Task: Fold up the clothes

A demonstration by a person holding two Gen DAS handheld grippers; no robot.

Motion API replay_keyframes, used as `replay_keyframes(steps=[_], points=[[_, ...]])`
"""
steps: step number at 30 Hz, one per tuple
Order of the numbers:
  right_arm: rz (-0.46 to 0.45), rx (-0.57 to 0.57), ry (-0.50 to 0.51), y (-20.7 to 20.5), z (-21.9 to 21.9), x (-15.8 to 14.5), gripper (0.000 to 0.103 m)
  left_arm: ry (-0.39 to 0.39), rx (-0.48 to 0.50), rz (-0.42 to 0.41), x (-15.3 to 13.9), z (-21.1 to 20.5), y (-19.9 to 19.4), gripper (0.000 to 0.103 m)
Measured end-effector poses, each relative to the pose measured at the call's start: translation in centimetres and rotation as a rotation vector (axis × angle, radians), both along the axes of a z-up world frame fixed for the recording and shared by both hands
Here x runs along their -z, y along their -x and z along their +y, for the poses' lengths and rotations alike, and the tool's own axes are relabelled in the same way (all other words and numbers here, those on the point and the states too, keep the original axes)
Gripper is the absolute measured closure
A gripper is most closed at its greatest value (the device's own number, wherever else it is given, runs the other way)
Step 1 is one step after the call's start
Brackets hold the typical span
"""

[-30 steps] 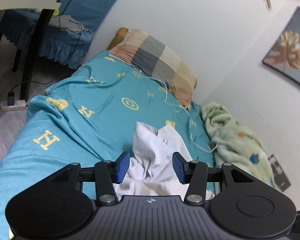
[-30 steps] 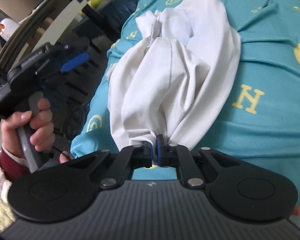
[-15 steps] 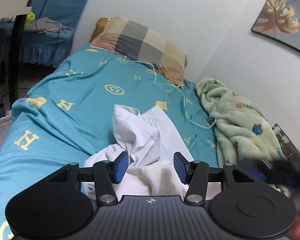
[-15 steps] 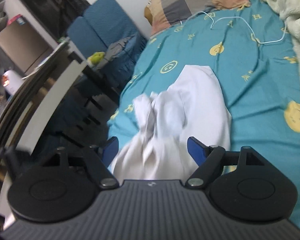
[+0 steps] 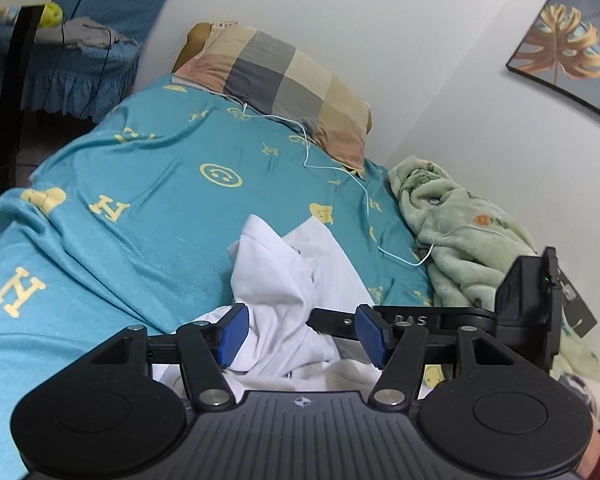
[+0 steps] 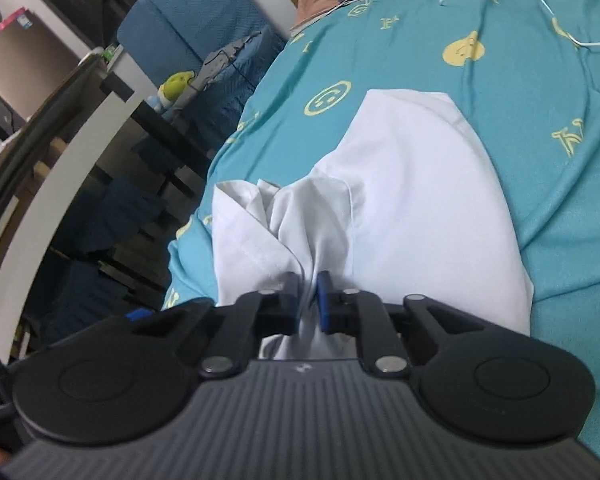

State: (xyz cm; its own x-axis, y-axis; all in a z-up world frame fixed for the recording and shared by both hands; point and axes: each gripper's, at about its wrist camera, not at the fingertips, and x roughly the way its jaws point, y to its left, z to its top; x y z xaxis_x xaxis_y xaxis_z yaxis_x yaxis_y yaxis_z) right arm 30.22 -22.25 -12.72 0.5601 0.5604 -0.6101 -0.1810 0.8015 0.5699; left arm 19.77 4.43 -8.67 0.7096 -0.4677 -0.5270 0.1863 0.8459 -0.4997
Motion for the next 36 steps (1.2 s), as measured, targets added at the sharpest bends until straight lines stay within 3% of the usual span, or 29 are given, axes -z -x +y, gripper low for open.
replay_keyframes(steps=[4, 10, 18, 24, 28, 31, 33, 35, 36], points=[[-0.085, 0.072, -0.026, 1.2, -1.8, -2.8, 0.100, 0.038, -0.006, 0.003, 0.2, 0.4, 0.1, 0.041], [-0.165, 0.184, -0.119, 3.5, -5.4, -5.8, 0.100, 0.029, 0.012, -0.047, -0.6, -0.3, 1.1, 0.039], [-0.182, 0.306, -0.149, 6.6, -9.3, -6.9, 0.100, -0.114, 0.037, -0.035, -0.3, -3.3, 0.6, 0.032], [-0.191, 0.278, -0.065, 6.8, -9.1, -6.2, 0.100, -0.217, 0.019, -0.028, -0.4, -6.1, -2.6, 0.027], [-0.184, 0.252, -0.046, 6.7, -8.5, -5.4, 0.100, -0.238, 0.010, 0.011, -0.1, -7.0, -4.4, 0.027], [-0.188, 0.232, -0.047, 6.7, -8.2, -5.1, 0.098, -0.229, 0.006, 0.028, -0.1, -6.8, -4.8, 0.041], [-0.195, 0.217, -0.053, 6.6, -8.0, -4.9, 0.098, -0.223, 0.003, 0.039, -0.2, -6.6, -5.1, 0.075], [-0.199, 0.205, -0.059, 6.6, -7.9, -4.8, 0.098, -0.217, 0.001, 0.050, -0.2, -6.5, -5.5, 0.091], [-0.199, 0.202, -0.063, 6.5, -7.8, -4.8, 0.098, -0.214, 0.000, 0.056, -0.2, -6.4, -5.6, 0.093]])
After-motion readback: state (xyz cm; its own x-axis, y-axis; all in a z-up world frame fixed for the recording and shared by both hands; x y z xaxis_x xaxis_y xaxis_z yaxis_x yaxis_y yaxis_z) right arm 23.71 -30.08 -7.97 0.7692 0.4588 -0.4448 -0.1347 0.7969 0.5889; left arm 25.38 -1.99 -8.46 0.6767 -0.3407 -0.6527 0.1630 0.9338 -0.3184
